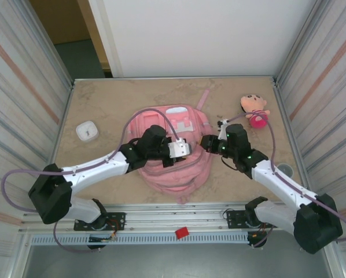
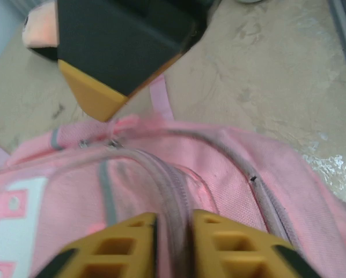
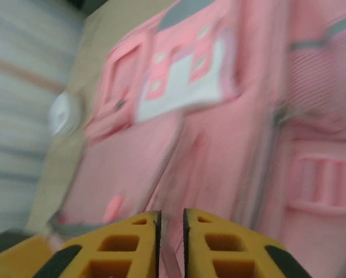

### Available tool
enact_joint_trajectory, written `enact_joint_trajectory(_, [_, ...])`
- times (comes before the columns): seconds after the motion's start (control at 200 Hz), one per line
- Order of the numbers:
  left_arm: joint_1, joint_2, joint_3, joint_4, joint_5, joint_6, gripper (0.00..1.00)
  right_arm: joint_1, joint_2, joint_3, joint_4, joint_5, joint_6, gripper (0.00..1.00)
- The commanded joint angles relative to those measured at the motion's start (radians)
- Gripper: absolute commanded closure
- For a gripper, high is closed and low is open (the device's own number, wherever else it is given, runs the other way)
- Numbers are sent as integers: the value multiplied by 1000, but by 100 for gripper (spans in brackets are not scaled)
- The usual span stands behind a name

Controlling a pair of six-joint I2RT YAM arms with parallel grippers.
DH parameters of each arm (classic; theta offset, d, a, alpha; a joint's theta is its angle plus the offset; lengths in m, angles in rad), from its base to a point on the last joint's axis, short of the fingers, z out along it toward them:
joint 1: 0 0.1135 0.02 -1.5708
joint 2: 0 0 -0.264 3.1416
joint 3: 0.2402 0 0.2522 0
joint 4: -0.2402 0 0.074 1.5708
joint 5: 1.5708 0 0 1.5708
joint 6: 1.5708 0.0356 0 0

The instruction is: Pack the student bag

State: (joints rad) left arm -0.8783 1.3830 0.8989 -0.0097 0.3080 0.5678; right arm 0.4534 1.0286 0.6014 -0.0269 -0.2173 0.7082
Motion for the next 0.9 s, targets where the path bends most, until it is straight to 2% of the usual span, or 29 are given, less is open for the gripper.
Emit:
enact_joint_trajectory(0.0, [-15, -13, 89, 2, 46, -85, 47, -45, -113, 11, -147, 194, -31, 58])
enact_joint_trajectory(0.05, [-14, -25, 109, -6, 1, -176, 32, -50, -156, 21, -188, 193, -34, 45])
enact_joint_trajectory(0.105, [-11, -48, 133, -44, -49, -276, 24, -57, -202, 37, -243, 199, -33, 32])
enact_joint_trajectory(0.135, [-9, -62, 142, -67, -77, -324, 21, -58, -222, 43, -262, 203, -31, 29])
enact_joint_trajectory(0.271, [27, -149, 159, -210, -230, -537, 12, -61, -258, 68, -319, 192, -15, 18])
enact_joint_trajectory(0.321, [57, -183, 153, -272, -287, -638, 8, -62, -242, 77, -327, 176, -15, 16])
enact_joint_trajectory(0.436, [169, -256, 102, -412, -320, -902, 2, -62, -137, 105, -325, 125, -19, 14])
enact_joint_trajectory(0.476, [222, -281, 58, -427, -295, -985, 1, -63, -84, 115, -317, 104, -17, 13])
enact_joint_trajectory(0.586, [368, -335, -103, -361, -145, -1125, 1, -62, 84, 139, -258, 50, -6, 10])
enact_joint_trajectory(0.686, [474, -335, -225, -273, -38, -1198, 1, -59, 226, 162, -202, -2, -4, 3])
enact_joint_trajectory(0.777, [516, -278, -282, -180, 12, -1221, 1, -52, 359, 197, -198, 2, 0, 1])
enact_joint_trajectory(0.897, [516, -136, -290, -86, 26, -1218, 2, -48, 519, 229, -184, 1, -10, 2])
